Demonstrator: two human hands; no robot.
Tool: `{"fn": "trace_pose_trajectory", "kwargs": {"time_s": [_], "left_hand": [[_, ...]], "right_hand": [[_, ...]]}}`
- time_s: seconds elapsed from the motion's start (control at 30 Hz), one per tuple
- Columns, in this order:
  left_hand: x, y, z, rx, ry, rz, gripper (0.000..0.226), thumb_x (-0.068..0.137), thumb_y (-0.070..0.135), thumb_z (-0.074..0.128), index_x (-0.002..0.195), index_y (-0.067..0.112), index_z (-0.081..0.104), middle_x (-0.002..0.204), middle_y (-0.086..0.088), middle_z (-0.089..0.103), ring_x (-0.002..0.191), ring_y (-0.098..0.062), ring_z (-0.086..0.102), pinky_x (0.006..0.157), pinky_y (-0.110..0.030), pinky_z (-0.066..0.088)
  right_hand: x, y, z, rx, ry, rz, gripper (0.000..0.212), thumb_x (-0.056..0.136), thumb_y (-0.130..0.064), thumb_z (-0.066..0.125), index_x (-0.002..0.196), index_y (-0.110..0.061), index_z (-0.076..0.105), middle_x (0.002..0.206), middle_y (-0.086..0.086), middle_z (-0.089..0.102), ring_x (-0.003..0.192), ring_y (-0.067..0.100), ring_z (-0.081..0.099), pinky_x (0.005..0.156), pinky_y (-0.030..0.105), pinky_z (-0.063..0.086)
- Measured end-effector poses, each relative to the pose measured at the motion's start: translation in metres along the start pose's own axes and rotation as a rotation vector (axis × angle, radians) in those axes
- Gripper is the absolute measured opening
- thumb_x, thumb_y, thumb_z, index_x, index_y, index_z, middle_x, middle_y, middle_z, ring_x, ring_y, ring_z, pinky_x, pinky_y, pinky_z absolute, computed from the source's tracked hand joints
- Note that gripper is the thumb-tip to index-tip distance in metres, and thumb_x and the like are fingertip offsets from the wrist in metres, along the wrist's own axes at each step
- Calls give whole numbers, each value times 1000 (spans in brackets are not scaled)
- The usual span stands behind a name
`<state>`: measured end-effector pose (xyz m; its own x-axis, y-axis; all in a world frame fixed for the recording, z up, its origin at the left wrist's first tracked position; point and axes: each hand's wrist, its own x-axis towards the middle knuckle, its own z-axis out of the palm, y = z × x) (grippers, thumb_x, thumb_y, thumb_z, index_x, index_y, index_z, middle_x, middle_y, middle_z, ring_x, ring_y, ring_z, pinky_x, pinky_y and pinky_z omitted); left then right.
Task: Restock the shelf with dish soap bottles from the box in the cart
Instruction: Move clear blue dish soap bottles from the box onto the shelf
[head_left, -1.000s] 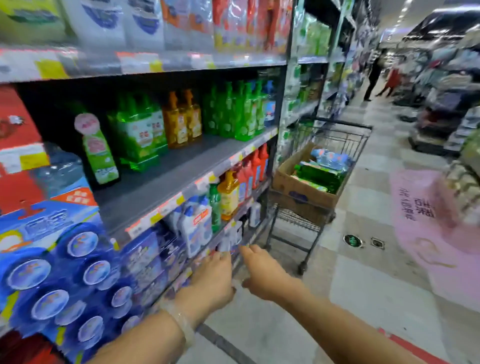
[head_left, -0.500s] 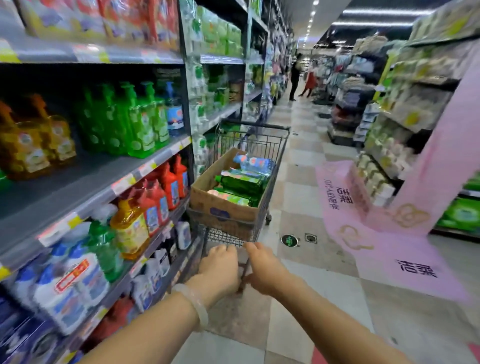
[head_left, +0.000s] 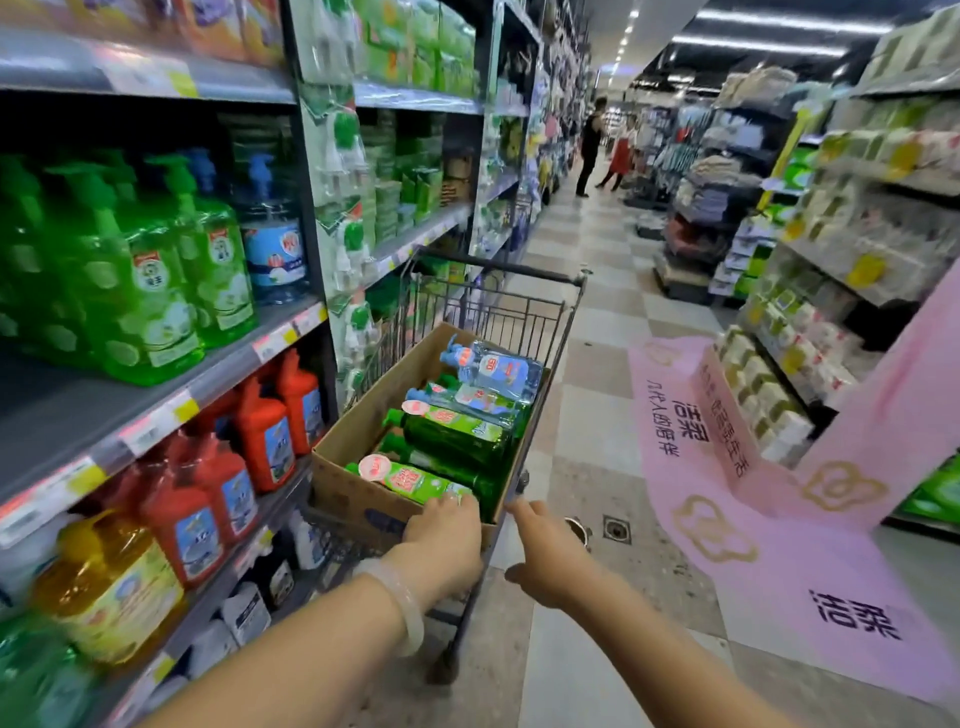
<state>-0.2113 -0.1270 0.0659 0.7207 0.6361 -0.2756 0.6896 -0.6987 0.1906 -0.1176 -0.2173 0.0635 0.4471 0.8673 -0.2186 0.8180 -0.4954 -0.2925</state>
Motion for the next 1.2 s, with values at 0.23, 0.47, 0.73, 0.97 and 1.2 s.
{"fn": "trace_pose_trajectory", "kwargs": {"time_s": [0.23, 0.47, 0.73, 0.97, 1.2], "left_hand": [[115, 31, -1, 14, -30, -18, 62, 86, 24, 60, 137, 9, 29, 139, -12, 35, 131, -31, 34, 105, -42, 37], [236, 69, -19, -74, -56, -175, 66, 84, 31, 64, 137, 10, 30, 139, -11, 36, 131, -30, 35, 104, -41, 39], [340, 87, -11, -233, -99, -315, 58, 86, 34, 62, 131, 8, 36, 134, -13, 42, 121, -30, 44, 90, -36, 42], [436, 67, -11, -452, -5, -420, 65, 82, 33, 63, 136, 11, 35, 134, -14, 46, 124, -30, 46, 99, -33, 39], [518, 51, -5, -713, 8, -408, 44, 82, 30, 59, 125, 27, 54, 129, -3, 58, 118, -21, 53, 97, -30, 44]], "right_hand": [[110, 67, -18, -17, -14, -42, 61, 85, -15, 63, 138, -12, 33, 136, 12, 42, 122, 32, 46, 98, 40, 43], [234, 148, -62, -48, -79, -156, 58, 82, -16, 66, 131, -11, 36, 132, 14, 42, 120, 33, 45, 97, 40, 44], [352, 208, -89, -72, -177, -254, 56, 82, -20, 64, 130, -9, 38, 127, 15, 45, 118, 33, 45, 95, 38, 44], [451, 213, -87, -61, -236, -325, 71, 79, -26, 68, 139, -11, 33, 134, 14, 43, 124, 31, 42, 98, 35, 40], [564, 219, -105, -132, -296, -321, 83, 79, -36, 70, 144, -10, 25, 143, 13, 36, 130, 30, 39, 105, 37, 38]]}}
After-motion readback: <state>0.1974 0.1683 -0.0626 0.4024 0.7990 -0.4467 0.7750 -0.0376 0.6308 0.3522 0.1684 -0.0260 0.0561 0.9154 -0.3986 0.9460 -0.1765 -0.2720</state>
